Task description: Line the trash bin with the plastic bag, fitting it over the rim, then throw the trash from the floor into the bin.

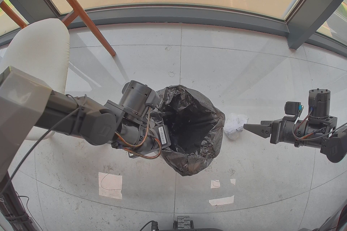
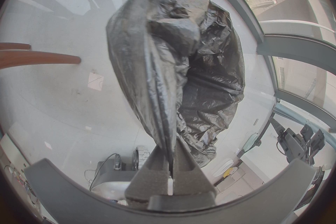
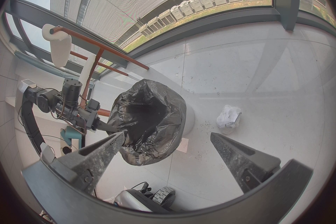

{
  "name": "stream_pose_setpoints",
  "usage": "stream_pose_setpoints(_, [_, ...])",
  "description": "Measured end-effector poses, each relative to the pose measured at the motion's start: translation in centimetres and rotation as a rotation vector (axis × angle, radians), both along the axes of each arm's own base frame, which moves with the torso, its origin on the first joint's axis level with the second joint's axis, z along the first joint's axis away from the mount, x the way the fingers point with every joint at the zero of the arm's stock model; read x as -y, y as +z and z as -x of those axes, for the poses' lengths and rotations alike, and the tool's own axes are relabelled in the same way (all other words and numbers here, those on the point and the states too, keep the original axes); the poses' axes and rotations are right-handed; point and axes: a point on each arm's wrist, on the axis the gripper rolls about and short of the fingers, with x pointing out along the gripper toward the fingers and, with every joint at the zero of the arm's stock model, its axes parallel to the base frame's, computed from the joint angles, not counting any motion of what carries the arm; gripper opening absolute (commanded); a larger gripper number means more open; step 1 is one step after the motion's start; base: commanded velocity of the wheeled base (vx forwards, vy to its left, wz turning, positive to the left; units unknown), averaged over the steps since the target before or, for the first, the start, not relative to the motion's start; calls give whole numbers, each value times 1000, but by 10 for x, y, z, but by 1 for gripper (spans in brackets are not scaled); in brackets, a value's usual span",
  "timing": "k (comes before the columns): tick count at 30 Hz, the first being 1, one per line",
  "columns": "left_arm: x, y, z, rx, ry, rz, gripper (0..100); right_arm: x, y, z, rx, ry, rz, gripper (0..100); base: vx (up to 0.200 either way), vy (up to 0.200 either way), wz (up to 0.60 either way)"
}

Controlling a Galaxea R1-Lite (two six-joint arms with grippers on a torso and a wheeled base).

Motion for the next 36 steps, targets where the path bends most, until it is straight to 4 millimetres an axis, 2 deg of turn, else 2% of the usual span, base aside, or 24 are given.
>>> stream_pose_setpoints(8, [-16,-14,17,-70,22,-67,0,0,0,0,1,0,1,100,0,0,0])
stream_pose_setpoints(15, [-25,-19,16,-67,41,-77,0,0,0,1,2,-1,1,100,0,0,0])
stream_pose_setpoints(16, [-26,-19,16,-67,41,-80,100,0,0,1,2,-1,1,100,0,0,0])
stream_pose_setpoints(22, [-31,-25,21,-69,46,-125,100,3,0,1,0,-9,2,100,0,0,0])
stream_pose_setpoints(28, [-47,-28,40,-56,8,-168,100,16,-2,3,-10,-53,5,100,0,0,0])
stream_pose_setpoints(32, [-54,-16,44,57,4,-111,100,29,-2,3,-9,-98,8,100,0,0,0])
stream_pose_setpoints(36, [-58,3,44,207,-2,-6,100,48,-1,-2,16,-169,12,100,0,0,0])
